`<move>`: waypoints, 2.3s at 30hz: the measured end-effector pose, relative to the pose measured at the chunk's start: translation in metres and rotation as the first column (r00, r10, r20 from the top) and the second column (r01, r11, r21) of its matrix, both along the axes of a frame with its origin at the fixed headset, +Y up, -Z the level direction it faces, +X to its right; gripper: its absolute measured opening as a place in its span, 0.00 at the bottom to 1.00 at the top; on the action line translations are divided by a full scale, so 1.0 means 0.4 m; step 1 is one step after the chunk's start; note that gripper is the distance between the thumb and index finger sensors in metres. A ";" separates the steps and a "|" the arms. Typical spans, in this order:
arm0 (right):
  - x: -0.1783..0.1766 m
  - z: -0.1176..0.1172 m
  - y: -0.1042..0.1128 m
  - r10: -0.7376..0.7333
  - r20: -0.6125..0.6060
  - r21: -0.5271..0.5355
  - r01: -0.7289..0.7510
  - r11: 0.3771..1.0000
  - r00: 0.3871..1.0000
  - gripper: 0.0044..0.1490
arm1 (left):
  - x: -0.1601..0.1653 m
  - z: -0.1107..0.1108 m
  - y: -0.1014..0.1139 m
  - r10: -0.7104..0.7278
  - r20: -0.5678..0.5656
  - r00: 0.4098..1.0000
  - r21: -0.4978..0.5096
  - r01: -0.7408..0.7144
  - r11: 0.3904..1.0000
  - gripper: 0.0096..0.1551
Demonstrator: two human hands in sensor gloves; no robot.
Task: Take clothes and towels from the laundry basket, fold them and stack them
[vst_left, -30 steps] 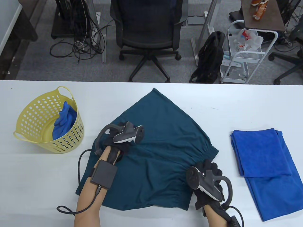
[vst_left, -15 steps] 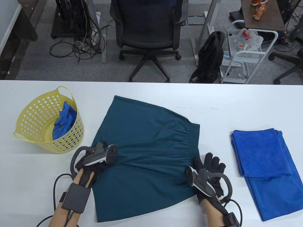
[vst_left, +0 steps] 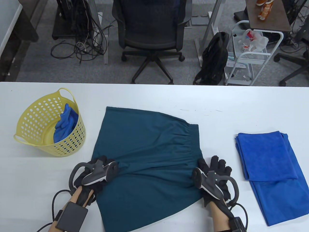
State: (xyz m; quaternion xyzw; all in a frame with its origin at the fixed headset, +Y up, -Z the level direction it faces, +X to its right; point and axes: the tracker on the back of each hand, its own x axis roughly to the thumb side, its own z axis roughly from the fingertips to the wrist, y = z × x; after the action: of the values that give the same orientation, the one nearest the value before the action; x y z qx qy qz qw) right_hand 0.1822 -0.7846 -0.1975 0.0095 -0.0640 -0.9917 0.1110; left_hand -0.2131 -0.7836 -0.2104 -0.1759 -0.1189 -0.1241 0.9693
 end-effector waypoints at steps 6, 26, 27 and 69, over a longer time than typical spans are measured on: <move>0.025 0.018 0.030 -0.058 -0.117 0.090 0.069 0.994 0.991 0.30 | -0.028 0.041 0.041 0.151 0.009 0.988 -0.054 -0.151 0.987 0.52; 0.090 0.024 0.037 -0.461 -0.111 -0.293 0.414 0.862 0.880 0.28 | -0.016 0.125 -0.020 0.398 0.221 0.890 -0.093 -0.387 0.917 0.24; 0.094 0.023 0.036 -0.484 -0.109 -0.313 0.432 0.846 0.868 0.31 | -0.026 0.113 -0.018 0.438 0.209 0.874 -0.115 -0.423 0.899 0.23; 0.088 0.022 0.046 -0.579 -0.246 -0.130 0.566 0.814 0.777 0.28 | -0.238 0.084 0.078 0.976 -0.209 0.062 0.165 -0.981 0.098 0.26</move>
State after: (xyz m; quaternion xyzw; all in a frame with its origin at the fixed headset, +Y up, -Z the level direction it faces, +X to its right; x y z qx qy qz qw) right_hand 0.2175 -0.7663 -0.1888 -0.1503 -0.0720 -0.9680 -0.1875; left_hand -0.3084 -0.7523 -0.1770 -0.0747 -0.0761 0.5853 0.8038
